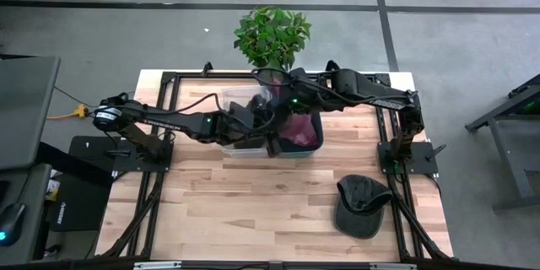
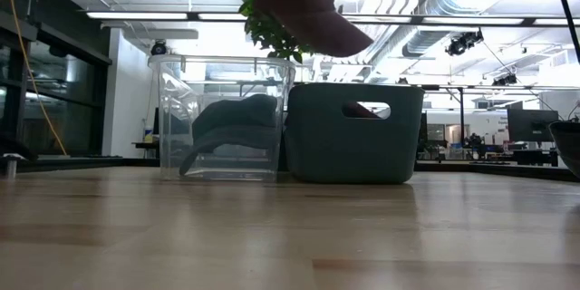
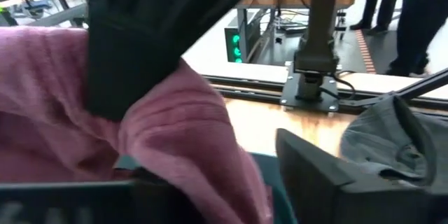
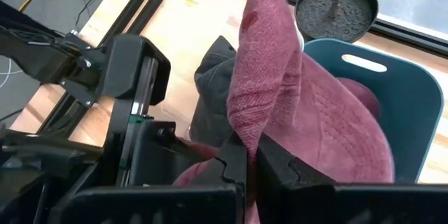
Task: Pick & Place hat
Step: Put the red cap into the blue bin
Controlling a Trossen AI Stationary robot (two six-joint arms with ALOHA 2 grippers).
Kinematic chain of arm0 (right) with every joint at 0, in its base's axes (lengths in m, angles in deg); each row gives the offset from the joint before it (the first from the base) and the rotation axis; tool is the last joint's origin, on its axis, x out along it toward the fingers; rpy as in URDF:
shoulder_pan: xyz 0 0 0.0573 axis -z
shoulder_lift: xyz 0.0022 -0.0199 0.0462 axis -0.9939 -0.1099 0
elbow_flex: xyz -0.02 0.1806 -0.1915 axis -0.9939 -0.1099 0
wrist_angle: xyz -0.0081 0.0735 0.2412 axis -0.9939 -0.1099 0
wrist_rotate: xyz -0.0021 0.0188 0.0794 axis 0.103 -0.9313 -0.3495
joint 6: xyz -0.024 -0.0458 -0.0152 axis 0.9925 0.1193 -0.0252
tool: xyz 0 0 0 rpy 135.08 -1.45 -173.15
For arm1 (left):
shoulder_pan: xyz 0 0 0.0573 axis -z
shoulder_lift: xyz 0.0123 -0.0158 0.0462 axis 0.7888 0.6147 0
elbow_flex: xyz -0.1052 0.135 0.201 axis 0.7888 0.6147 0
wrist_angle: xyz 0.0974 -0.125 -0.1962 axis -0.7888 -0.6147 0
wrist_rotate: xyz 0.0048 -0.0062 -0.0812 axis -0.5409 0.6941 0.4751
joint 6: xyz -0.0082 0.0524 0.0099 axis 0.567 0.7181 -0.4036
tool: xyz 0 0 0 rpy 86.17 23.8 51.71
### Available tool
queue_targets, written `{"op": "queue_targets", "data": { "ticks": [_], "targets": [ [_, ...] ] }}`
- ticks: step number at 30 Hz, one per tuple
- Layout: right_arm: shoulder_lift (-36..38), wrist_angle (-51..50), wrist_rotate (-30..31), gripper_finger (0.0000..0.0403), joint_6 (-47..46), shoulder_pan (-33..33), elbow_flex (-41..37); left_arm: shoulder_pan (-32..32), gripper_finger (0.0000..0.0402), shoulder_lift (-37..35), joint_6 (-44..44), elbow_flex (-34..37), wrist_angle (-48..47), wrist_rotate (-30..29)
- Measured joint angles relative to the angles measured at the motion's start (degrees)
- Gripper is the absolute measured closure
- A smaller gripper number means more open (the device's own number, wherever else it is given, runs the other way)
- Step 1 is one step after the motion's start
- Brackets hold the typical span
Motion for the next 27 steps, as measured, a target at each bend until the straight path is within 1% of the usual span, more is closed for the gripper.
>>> {"op": "queue_targets", "data": {
  "ticks": [3, 6, 9, 11, 13, 17, 24, 27],
  "targets": [
    [0.0, 0.3, 0.0, 0.0402, 0.2, -0.2, 0.0, 0.7, 0.0184, 0.0, -0.9, 0.0, 0.1, -0.1],
    [0.0, 0.6, 0.3, 0.0402, 0.2, -0.5, 0.0, 1.6, 0.0143, 0.0, -2.2, 0.0, 0.0, -1.3],
    [0.0, 0.6, 0.6, 0.0402, 0.1, -0.8, 0.0, 2.7, 0.0112, 0.0, -2.4, 0.0, -0.2, -3.7],
    [0.0, 0.5, 0.6, 0.0402, 0.1, -1.1, -0.1, 3.1, 0.0099, 0.0, -2.4, 0.0, -0.2, -5.5],
    [0.2, 0.5, 0.6, 0.0402, 0.1, -1.4, -0.1, 3.9, 0.0092, -0.1, -2.3, 0.0, -0.2, -6.3],
    [0.9, 0.1, 0.9, 0.0403, 0.0, -2.2, -0.1, 4.9, 0.0090, -0.9, -2.3, -0.2, 0.1, -8.2],
    [3.5, -2.0, 2.0, 0.0403, -1.1, -4.6, -0.1, 7.1, 0.0090, -2.1, -2.3, -0.2, -1.3, -13.6],
    [4.7, -3.8, 2.1, 0.0403, -1.6, -5.9, -0.1, 8.9, 0.0090, -3.3, -2.3, 0.0, -3.8, -15.7]
  ]
}}
